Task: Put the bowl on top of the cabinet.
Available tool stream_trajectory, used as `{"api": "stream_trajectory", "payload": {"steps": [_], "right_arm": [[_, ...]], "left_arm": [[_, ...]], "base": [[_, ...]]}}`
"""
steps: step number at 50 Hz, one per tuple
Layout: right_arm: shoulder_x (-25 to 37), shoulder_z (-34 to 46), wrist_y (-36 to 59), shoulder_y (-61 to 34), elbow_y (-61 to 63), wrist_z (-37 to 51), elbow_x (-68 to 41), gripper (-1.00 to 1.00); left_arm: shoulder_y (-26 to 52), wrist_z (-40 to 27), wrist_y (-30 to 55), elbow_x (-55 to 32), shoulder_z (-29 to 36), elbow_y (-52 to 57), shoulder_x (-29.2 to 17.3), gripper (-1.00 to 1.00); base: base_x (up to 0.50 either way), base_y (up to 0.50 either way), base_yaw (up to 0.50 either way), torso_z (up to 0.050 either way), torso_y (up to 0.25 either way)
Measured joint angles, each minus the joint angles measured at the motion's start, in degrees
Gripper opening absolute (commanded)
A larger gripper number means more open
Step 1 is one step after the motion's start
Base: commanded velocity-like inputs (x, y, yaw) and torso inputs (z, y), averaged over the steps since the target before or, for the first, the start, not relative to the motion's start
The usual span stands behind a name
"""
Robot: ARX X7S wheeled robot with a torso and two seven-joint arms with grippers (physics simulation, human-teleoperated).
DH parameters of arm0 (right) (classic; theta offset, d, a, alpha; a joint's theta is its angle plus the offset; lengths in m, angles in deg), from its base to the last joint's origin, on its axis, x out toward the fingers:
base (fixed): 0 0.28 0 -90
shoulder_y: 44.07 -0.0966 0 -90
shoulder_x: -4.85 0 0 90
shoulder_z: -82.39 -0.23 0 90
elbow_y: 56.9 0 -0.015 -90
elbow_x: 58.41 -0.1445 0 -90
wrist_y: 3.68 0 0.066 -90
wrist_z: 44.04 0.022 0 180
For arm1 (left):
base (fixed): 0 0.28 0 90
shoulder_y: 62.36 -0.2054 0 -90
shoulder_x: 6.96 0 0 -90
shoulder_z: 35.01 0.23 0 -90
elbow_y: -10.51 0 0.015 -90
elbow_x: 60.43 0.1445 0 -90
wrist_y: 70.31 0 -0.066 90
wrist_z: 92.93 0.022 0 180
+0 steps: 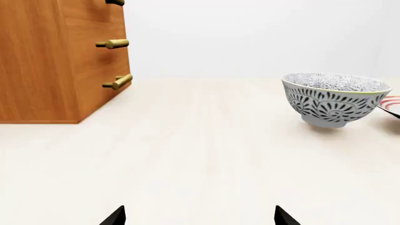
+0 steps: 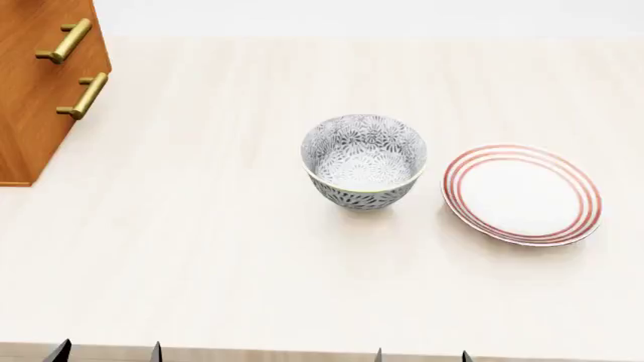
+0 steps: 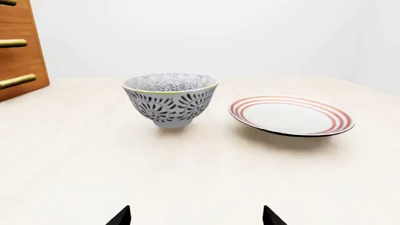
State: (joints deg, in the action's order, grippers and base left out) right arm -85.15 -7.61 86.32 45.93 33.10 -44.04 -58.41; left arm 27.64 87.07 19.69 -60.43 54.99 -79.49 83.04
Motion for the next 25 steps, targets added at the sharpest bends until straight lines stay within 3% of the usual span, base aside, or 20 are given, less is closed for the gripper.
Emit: {"api": "stream_trajectory", "payload": {"steps": [25], "right_arm": [[3.0,3.5,-0.1,1.5,2.4,3.2,-3.1,1.00]], "left_arm": [[-1.1,-3.4,0.2,-2.3,3.5,2.4,-2.8,1.00]], "base": [[0.00,0.00,0.00,0.000,0.000]]}}
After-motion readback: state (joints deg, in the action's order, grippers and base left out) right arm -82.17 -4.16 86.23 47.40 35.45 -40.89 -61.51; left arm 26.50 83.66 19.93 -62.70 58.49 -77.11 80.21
